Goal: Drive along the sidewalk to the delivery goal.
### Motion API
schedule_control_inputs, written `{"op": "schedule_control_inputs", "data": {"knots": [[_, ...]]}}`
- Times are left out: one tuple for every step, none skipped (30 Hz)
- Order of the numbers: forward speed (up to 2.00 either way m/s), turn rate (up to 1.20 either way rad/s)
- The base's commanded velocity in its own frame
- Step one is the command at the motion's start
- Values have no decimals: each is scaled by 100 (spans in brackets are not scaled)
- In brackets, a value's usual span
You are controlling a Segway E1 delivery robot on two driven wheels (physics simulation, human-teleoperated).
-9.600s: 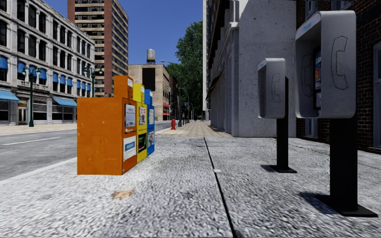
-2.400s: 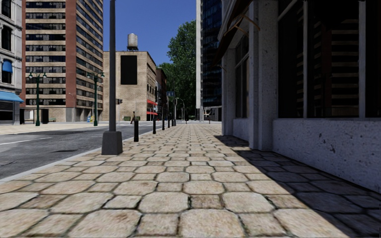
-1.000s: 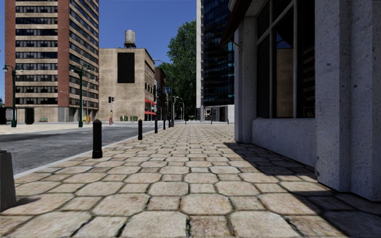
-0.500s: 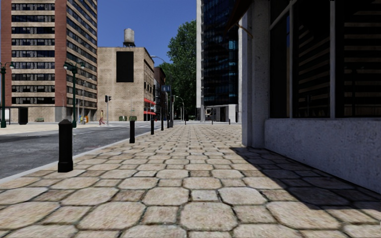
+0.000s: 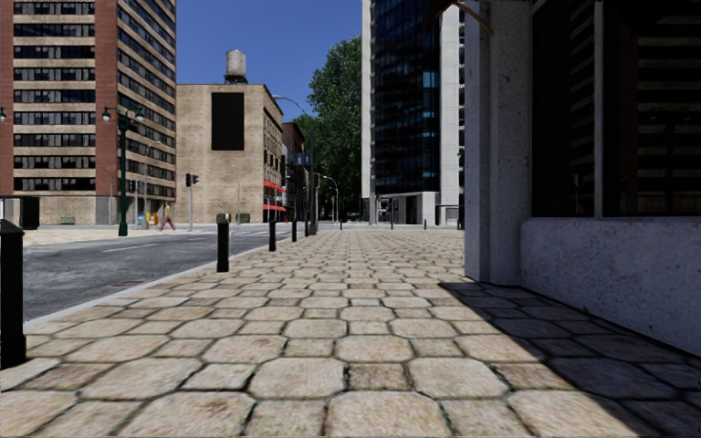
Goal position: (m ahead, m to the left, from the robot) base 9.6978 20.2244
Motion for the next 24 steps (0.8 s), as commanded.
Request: {"op": "schedule_control_inputs", "data": {"knots": [[197,0],[197,0],[197,0],[197,0],[197,0],[197,0],[197,0],[197,0],[197,0],[197,0],[197,0],[197,0],[197,0],[197,0],[197,0],[197,0],[197,0],[197,0],[197,0],[197,0],[197,0],[197,0],[197,0],[197,0]]}}
